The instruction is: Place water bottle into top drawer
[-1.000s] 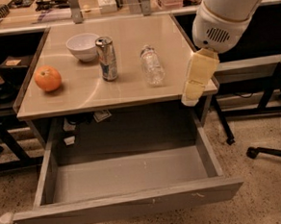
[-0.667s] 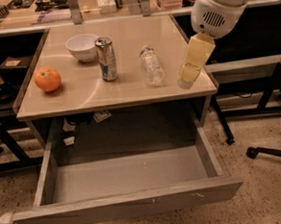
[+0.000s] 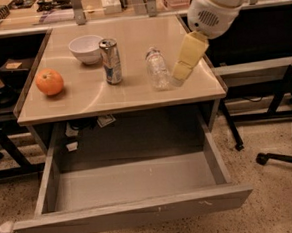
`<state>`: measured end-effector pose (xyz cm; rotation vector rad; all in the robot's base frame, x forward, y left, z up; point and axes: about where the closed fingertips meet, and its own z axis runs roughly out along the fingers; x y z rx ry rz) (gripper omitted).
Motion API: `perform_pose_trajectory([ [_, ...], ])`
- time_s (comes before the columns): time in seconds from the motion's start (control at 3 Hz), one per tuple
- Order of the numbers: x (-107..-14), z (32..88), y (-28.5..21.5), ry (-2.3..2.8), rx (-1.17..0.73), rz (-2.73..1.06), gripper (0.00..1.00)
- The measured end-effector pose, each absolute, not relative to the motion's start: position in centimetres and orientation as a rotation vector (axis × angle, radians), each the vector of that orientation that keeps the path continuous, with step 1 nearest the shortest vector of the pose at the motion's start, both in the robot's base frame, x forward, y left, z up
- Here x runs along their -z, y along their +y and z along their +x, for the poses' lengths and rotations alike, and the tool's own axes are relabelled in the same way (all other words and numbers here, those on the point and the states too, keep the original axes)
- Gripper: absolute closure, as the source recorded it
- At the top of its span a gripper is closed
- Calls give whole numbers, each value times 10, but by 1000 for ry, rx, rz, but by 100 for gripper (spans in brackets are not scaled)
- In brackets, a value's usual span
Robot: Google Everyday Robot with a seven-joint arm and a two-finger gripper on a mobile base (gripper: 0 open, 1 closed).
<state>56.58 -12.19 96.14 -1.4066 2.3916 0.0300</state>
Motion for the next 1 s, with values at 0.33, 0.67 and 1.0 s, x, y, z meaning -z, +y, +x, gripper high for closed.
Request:
perform_pose_trajectory([
  [0.33,-958,598,-104,2408,-94,-1326,0],
  [0.67,-959,640,-85,2420,-134,-1251,0],
  [1.0,-959,640,-84,2420,-134,-1251,0],
])
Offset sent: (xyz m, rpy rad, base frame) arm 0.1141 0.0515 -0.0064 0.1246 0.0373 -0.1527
